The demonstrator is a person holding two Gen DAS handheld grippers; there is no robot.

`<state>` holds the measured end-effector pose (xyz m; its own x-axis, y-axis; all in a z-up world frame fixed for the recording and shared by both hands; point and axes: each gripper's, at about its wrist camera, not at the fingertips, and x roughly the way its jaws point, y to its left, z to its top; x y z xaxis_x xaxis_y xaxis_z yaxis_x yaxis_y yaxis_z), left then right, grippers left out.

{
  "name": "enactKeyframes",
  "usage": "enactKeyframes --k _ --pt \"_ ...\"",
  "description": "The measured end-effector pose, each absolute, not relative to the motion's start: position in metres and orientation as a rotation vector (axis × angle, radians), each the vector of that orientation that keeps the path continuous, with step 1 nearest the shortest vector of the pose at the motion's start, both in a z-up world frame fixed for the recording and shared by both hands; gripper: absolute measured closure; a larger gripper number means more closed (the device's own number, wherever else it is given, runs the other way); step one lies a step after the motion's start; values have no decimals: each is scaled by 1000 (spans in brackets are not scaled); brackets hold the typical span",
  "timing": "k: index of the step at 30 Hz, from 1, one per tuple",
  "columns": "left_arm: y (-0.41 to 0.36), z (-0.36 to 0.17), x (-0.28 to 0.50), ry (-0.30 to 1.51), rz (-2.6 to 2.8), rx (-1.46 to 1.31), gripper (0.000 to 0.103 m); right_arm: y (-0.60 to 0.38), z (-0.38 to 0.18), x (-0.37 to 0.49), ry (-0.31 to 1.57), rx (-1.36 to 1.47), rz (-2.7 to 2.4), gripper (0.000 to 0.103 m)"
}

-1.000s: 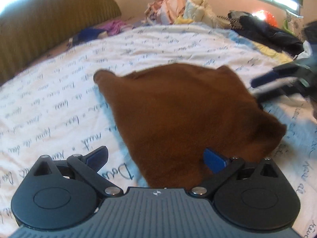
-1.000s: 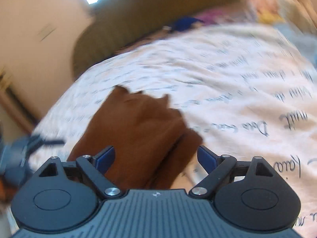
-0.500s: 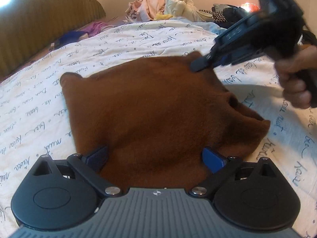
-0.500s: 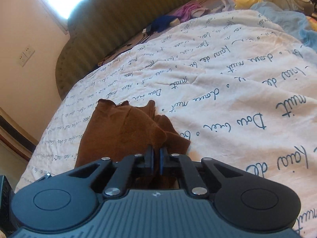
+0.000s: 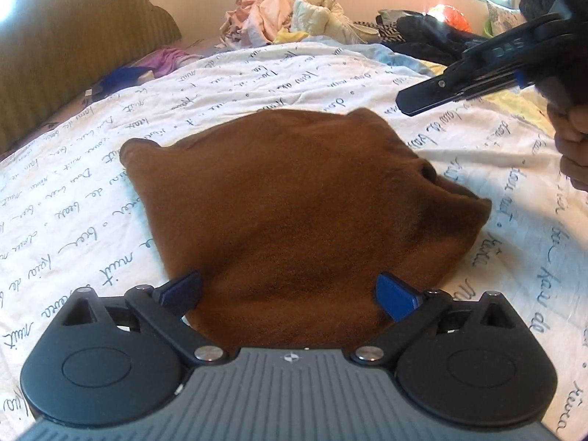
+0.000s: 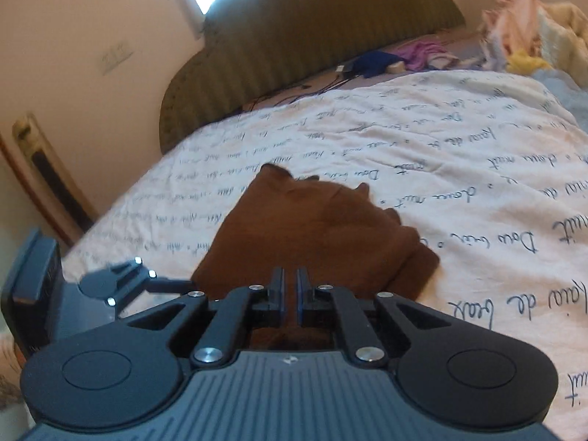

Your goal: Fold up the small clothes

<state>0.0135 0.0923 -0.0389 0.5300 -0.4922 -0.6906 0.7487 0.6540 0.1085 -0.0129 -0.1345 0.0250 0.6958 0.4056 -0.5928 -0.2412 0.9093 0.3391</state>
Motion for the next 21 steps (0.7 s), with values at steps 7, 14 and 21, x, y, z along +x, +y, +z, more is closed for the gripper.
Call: enactKeyframes --k 7,14,21 --pt "96 -45 9 667 -765 423 0 -129 2 -31 777 122 320 98" --pt "105 -46 14 707 -747 388 0 -109 -17 -48 794 17 356 95" --pt "148 -25 51 739 -688 89 0 -170 8 -39 746 310 291 0"
